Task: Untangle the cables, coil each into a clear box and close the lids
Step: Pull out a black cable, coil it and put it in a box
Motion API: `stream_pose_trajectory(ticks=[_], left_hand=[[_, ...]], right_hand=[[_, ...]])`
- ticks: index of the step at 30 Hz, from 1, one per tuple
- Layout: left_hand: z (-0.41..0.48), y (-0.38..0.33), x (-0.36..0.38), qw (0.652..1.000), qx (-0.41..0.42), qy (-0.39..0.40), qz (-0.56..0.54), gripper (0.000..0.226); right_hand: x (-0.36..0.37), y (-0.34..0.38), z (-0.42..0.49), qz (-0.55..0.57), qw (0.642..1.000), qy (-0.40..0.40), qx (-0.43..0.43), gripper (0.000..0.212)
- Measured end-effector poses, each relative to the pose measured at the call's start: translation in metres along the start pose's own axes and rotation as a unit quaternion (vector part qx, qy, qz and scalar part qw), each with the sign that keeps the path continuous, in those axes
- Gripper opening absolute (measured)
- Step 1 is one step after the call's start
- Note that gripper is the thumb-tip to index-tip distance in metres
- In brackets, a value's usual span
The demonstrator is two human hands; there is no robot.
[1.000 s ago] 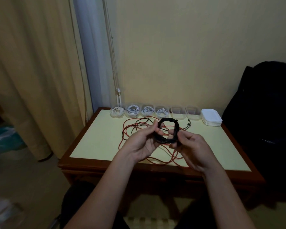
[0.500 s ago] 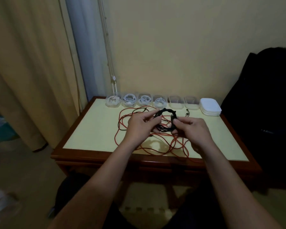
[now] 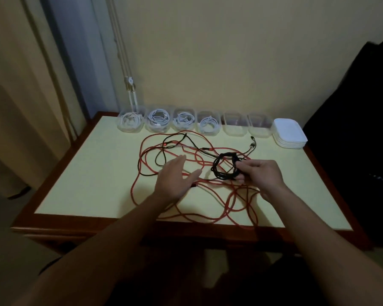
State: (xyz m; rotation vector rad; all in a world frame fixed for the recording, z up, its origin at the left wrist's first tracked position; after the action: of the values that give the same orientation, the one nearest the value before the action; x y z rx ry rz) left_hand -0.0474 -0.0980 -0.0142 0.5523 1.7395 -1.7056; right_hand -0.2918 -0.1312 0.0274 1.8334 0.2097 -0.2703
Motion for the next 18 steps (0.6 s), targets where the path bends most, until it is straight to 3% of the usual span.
stream_pose_trajectory(ticks=[5, 7, 9, 18], left_hand=[[0.060, 0.037, 0.016, 0.980, 0.085, 0.003, 0.181, 0.091], [0.079, 0.058, 0.021, 0.969, 0.057, 0.047, 0.234, 0.095], [0.086, 0.080, 0.027, 0.966, 0.039, 0.070, 0.247, 0.096], [0.098, 0.091, 0.029, 0.969, 0.059, 0.045, 0.237, 0.087]], right_hand=[[0.005, 0.012, 0.071, -0.053, 0.997, -0.041, -0.031, 0.007], [0.009, 0.020, 0.103, -0.080, 0.994, -0.058, -0.049, 0.003], [0.015, 0.031, 0.133, -0.117, 0.988, -0.076, -0.067, 0.005], [0.075, 0.073, 0.270, -0.228, 0.959, -0.082, -0.150, 0.024]])
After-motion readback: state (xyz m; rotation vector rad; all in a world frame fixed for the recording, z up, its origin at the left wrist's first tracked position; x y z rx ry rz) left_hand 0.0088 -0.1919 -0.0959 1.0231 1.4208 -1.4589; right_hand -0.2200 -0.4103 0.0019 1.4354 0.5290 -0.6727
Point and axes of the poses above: each hand's wrist, its own z-axis towards the middle knuckle, its own x-axis out of the palm, y = z × x, the point moved 5 cm from there along z, towards the middle knuckle, and after that the axes turned 9 degrees about -z, right-handed, at the moved point
